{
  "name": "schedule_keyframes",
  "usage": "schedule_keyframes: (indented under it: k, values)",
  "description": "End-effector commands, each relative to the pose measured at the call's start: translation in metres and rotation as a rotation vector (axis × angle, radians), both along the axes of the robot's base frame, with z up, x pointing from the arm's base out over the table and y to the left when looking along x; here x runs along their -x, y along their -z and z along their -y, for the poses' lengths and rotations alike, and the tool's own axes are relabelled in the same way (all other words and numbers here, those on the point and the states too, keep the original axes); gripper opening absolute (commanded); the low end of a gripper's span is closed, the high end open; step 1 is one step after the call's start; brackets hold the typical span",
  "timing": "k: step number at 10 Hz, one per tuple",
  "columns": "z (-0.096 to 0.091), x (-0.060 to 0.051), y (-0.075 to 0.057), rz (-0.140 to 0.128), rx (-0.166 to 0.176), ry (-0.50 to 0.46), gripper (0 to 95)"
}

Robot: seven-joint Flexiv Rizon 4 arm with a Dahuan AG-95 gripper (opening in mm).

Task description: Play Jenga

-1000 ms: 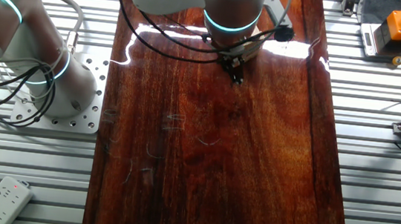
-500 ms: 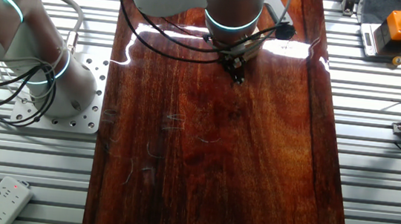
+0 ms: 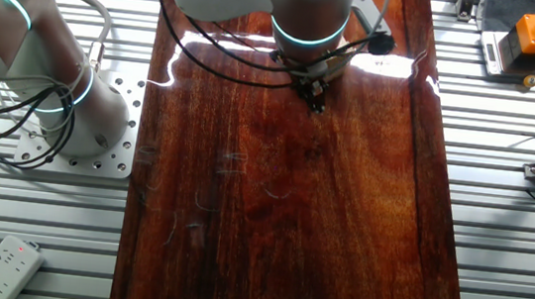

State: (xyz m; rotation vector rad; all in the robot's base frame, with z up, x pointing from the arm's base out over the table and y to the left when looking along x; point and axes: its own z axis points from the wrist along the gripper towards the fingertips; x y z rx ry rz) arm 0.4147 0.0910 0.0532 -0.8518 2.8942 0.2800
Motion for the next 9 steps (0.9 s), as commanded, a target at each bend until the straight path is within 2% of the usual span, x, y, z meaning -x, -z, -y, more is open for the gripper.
schedule_keyframes:
  k: [1, 5, 9]
  values:
    - [0.000, -0.005, 0.001, -0.004, 0.006, 0.016, 76.0]
    - [0.001, -0.019, 0.001, -0.017, 0.009, 0.032, 76.0]
    - [0.009, -0.022, -0.009, -0.029, 0.006, 0.023, 76.0]
